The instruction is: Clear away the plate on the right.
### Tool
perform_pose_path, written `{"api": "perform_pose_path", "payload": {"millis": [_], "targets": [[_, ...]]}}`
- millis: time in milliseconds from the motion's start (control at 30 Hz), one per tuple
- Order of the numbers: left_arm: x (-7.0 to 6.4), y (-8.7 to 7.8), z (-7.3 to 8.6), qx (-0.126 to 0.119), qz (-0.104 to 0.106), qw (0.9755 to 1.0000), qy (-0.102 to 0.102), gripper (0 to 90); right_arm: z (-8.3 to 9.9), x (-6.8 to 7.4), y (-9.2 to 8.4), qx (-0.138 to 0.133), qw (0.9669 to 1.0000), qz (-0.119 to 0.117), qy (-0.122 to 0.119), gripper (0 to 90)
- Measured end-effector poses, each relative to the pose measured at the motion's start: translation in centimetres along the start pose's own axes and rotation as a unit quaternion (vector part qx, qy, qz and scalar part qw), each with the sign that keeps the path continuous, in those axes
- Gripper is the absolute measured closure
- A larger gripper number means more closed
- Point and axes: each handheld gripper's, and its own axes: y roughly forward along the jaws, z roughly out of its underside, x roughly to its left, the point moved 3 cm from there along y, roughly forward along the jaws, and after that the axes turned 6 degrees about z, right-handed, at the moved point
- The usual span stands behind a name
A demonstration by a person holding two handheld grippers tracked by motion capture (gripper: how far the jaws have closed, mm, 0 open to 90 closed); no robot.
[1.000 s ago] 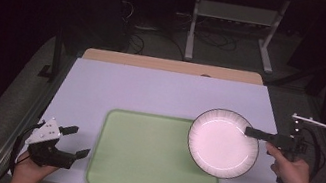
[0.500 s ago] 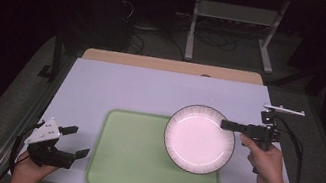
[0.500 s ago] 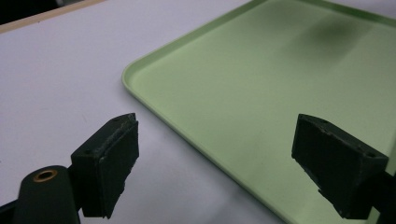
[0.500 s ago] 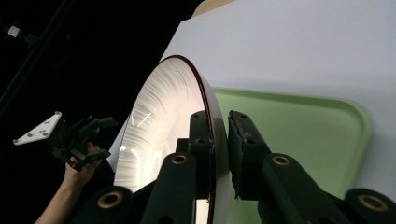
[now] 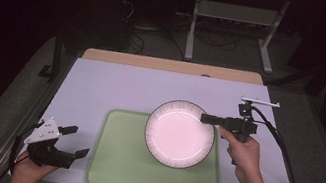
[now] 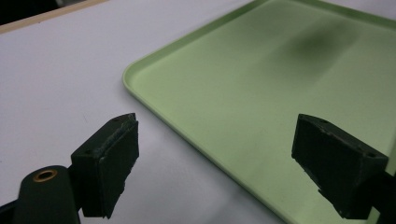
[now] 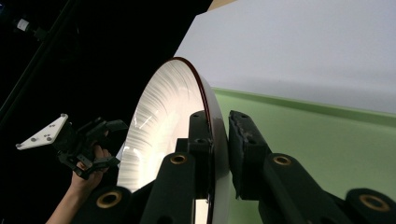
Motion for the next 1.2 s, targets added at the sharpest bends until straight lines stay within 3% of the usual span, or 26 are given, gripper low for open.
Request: {"api": "perform_pose_path", "payload": {"millis": [367,700,1200], "targets": [[0.0,0.0,0.0,0.001,0.001,1.0,0.0,14.6,0.5,-0.1,1.7,0.004,1.0,0.005,-0.004,78.9],[0.0,0.0,0.0,0.001,0.001,1.0,0.0,14.6,1.2,-0.5,3.2,0.016,0.9996,0.023,-0.009,78.7],[0.0,-0.1,0.0,0.0,0.0,1.0,-0.001,14.6,2.9,-1.3,6.6,0.037,0.9987,0.036,0.004,78.4]]}}
